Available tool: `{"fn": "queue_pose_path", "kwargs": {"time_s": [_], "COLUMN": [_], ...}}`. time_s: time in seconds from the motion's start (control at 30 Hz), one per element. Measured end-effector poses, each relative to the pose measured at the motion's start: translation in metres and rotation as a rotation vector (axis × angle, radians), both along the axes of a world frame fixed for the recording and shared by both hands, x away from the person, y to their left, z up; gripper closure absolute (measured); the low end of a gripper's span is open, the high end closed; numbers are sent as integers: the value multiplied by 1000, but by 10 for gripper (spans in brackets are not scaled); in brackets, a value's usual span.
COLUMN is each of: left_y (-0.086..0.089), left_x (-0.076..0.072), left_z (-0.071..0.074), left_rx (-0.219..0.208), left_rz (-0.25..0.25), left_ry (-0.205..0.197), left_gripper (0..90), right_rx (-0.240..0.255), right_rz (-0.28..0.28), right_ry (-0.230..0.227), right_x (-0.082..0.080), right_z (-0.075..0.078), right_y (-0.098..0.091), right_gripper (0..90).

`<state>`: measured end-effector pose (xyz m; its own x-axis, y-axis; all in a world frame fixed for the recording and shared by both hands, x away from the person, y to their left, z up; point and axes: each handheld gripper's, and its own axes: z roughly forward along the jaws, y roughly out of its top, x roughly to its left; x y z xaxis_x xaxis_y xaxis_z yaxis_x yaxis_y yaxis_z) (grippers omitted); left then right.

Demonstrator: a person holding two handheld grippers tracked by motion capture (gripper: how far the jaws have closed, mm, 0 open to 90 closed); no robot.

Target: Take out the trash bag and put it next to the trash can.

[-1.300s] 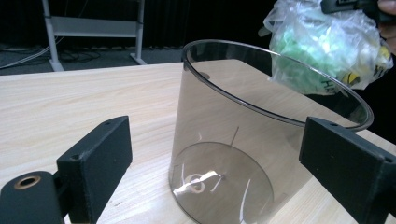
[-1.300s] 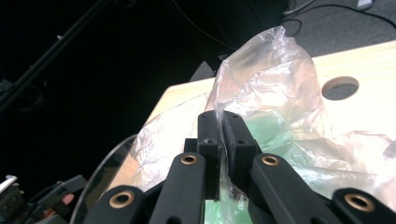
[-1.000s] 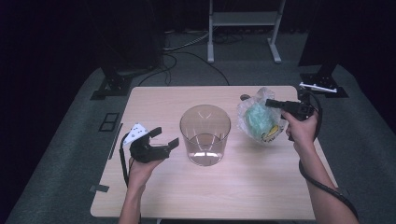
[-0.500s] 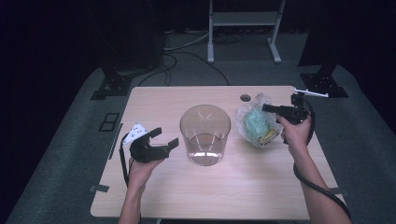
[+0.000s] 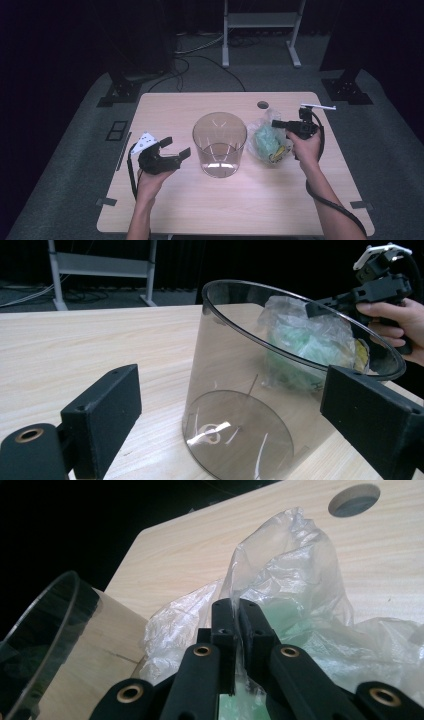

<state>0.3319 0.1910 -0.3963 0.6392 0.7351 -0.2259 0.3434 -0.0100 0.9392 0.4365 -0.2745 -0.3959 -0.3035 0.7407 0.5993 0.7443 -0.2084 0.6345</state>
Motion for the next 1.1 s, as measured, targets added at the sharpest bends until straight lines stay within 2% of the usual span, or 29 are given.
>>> {"fn": "queue_pose_path", "kwargs": {"time_s": [0.27,0.37,0.53,0.73,0.93,1.1], "left_y": [-2,-4,-4,-5,-5,-6], "left_x": [0,1,2,1,1,1], "left_z": [-1,-3,-4,-4,-4,-5], "left_rx": [0,5,6,4,10,18], "left_rz": [-3,-6,-8,-9,-9,-11], "left_ry": [3,9,13,13,10,18], "left_gripper": [82,82,82,82,82,82], "right_rx": [3,10,27,-11,-32,-50], "right_rz": [23,37,41,4,-14,-7], "right_ry": [10,9,-32,-98,-154,-174], "right_x": [-3,-4,-9,-17,-25,-33], "right_z": [-10,-12,-7,8,22,28], "right_y": [2,1,-3,-12,-22,-30], "right_gripper": [866,816,647,524,490,471]}}
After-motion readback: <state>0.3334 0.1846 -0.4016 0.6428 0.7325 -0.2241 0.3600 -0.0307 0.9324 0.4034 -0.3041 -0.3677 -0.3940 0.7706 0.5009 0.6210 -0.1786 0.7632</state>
